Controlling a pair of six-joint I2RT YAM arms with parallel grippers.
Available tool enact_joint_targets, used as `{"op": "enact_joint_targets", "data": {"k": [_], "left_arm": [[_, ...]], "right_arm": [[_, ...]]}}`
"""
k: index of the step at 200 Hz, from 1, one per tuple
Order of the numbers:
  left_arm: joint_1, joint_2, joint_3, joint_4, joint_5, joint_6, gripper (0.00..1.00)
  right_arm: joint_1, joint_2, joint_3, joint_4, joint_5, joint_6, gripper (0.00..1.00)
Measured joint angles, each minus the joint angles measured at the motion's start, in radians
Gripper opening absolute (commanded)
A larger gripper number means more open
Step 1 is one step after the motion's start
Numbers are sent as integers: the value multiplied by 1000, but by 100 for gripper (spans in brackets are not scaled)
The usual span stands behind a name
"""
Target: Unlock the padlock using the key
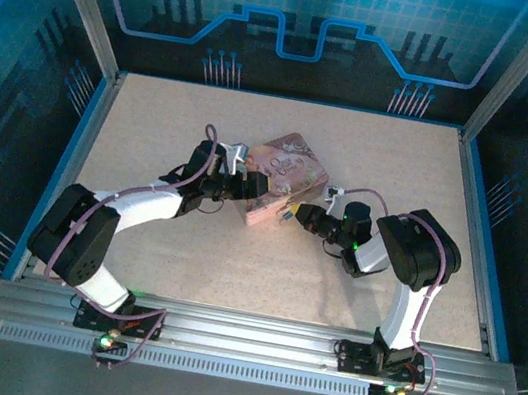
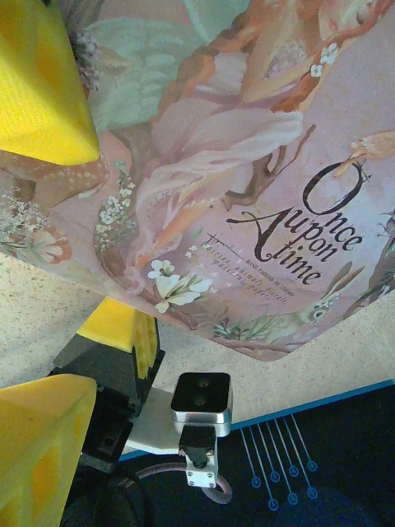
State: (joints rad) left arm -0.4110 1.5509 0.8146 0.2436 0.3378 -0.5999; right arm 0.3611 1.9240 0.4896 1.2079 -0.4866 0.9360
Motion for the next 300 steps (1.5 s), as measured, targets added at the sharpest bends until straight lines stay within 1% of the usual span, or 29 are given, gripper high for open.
{"op": "enact_joint_targets", "data": {"k": [27,49,63,86,103,122,182,198,237,264,278,300], "left_arm": [[0,0,2,-3,0,0,70],[0,0,2,-3,0,0,70],[0,0,2,-3,0,0,70],[0,0,2,-3,0,0,70],[0,0,2,-3,-1,0,70],[0,0,2,-3,-1,0,70],[0,10,1,9,-3,0,70],[0,14,1,18,-1,0,70],[2,19,0,29,-1,0,70],[2,19,0,32,0,0,70],[2,17,-1,31,0,0,71],[8,3,-1,19,4,2,75]], "right_arm": [[-2,0,12,-18,-21,-7,16],[-3,0,16,-26,-22,-20,17],[-3,0,16,-29,-22,-21,15],[-3,0,16,-30,-22,-22,6],[-5,0,16,-29,-21,-27,2],[-7,0,16,-29,-22,-27,0],[-11,-22,-12,-21,-2,-1,0],[-22,-29,-21,-8,14,15,0],[-69,-40,-46,13,105,52,0],[-69,-42,-50,11,114,58,0],[-69,-66,-58,-8,119,44,0],[-69,-162,-89,-80,119,-6,0]]}}
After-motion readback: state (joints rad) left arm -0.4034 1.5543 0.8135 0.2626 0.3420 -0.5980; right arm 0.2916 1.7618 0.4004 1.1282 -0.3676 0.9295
